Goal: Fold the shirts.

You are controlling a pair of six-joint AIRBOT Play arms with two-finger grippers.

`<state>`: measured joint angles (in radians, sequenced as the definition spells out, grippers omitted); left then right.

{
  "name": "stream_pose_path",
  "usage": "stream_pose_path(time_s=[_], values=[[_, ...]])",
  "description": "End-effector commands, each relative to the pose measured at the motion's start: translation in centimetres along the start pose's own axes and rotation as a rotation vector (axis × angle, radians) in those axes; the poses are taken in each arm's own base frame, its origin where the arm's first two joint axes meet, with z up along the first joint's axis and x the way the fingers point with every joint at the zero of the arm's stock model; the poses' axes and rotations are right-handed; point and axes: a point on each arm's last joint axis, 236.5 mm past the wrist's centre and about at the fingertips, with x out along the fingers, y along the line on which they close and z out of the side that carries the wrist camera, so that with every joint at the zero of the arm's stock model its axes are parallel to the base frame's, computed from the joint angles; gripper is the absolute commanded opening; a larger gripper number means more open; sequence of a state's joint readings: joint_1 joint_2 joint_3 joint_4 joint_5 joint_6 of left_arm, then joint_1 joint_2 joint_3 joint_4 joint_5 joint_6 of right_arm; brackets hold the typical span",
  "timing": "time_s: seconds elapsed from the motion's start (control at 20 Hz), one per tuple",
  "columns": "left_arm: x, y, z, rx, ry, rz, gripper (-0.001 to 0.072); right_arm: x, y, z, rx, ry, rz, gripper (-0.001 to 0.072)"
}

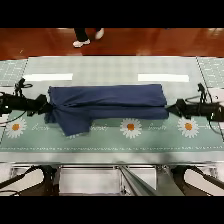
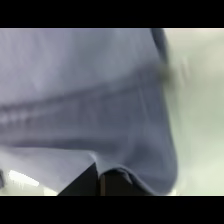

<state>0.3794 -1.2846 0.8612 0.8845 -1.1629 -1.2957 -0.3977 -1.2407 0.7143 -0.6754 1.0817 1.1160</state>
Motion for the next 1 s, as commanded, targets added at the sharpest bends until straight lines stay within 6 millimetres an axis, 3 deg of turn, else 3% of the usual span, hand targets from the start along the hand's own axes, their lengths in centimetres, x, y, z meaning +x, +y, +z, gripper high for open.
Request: stream_pose_path(time_s=[0.0,0.35,0.55,0.95], values=[[0.5,-1.6,4.0,-0.027,-0.04,-0.072,0.002,1.2,2.1,5.5,-0.034,-0.038,-0.001,0.0024],[3.7,-4.4,9.4,0.057,-0.03,-0.085,0.002,5.8,3.5,10.8,-0.046,-0.002,0.008,0.0024],[4.6,-4.1,12.2,-0.007,-0.04,-0.088,0.002,6.6,3.3,13.1,-0.029,-0.02,0.009,0.0024],[6.2,-3.1,13.2,-0.018,-0.025,-0.083,0.002,6.9,2.9,14.6,-0.021,-0.05,-0.004,0.0024]])
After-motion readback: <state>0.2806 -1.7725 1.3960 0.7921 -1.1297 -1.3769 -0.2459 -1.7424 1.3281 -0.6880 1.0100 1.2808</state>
